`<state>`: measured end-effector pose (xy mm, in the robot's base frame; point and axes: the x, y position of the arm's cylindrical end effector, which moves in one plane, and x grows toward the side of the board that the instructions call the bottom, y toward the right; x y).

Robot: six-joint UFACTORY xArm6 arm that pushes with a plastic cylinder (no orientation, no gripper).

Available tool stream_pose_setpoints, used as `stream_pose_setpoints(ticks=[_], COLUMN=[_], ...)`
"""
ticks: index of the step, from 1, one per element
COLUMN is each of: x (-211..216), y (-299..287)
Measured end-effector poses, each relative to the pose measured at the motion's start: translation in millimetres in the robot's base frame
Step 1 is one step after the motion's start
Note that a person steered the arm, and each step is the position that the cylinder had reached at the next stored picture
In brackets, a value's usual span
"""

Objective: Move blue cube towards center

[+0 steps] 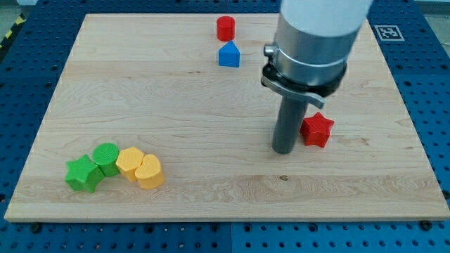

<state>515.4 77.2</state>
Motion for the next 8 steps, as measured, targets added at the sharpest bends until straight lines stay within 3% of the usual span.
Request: stream_pose_setpoints(ticks=[2, 4, 6, 8], x=[-38, 1, 1, -13], y=[-21, -1, 42, 18])
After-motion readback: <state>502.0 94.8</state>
